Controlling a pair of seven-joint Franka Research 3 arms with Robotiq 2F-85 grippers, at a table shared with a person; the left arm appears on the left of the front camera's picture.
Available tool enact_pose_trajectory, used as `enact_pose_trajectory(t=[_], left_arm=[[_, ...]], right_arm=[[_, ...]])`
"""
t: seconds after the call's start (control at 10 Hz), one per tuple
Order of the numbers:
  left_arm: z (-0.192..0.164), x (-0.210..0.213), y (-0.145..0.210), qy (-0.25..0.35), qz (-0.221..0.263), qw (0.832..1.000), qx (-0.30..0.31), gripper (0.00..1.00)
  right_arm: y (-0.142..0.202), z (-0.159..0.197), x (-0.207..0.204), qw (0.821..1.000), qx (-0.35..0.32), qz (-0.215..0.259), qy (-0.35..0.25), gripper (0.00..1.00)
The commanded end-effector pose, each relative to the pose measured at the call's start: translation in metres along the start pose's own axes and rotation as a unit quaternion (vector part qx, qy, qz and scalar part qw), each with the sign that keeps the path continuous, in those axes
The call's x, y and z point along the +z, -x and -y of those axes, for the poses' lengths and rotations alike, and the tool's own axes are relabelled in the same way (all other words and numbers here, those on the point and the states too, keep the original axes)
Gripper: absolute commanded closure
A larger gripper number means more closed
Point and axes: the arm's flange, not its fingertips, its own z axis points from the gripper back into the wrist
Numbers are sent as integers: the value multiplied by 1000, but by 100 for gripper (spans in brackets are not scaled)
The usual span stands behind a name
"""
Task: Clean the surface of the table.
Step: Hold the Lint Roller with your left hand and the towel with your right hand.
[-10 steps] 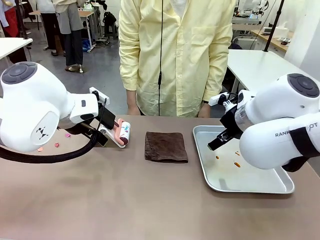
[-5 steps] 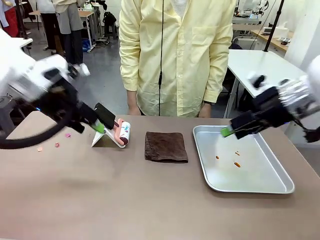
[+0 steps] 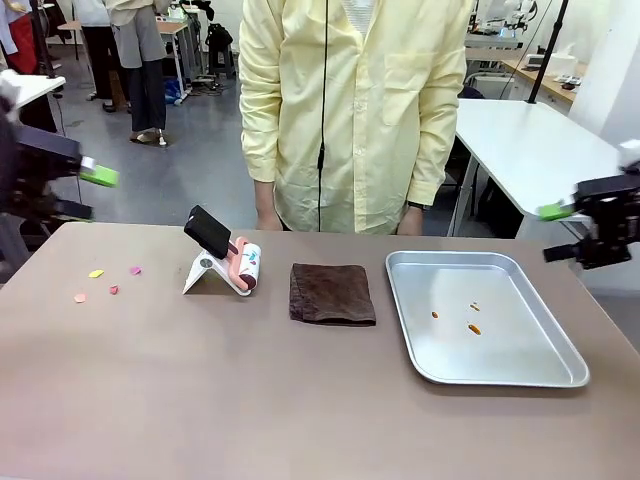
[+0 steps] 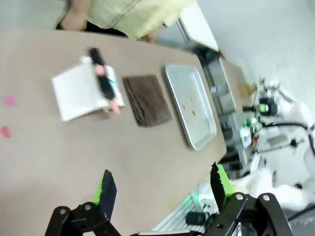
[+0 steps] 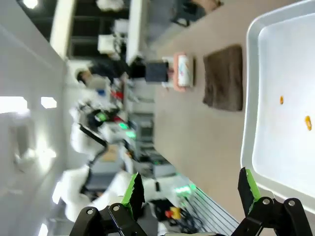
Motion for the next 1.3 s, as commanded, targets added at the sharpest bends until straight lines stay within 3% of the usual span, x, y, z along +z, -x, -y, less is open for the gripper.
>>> enact_pose_trajectory(t=[0.0,0.2,0.4,0.6,0.7,0.8,1.0,1.1,1.2], left_arm=[[-41,10,33,-23,57,997,52,0],[-75,37,48,-34,106,987,117,0],[-96,46,53,-64,121,976,170,0],[-99,41,53,-73,138,969,191,0],[-96,37,51,-85,144,971,171,0],[-121,67,13,-71,122,973,182,0],[-121,67,13,-71,122,973,182,0],[-118,61,10,-78,125,972,182,0],[-105,50,0,-82,118,975,172,0]], right_arm=[[-9,38,28,994,-34,70,-81,0],[-1,64,55,985,-61,116,-110,0],[7,81,70,979,-72,140,-128,0],[12,82,73,979,-75,162,-97,0],[16,80,71,980,-44,186,-54,0],[10,87,80,979,-90,142,-111,0],[10,87,80,979,-90,142,-111,0],[12,87,79,982,-80,147,-93,0],[11,69,64,988,-61,140,-31,0]])
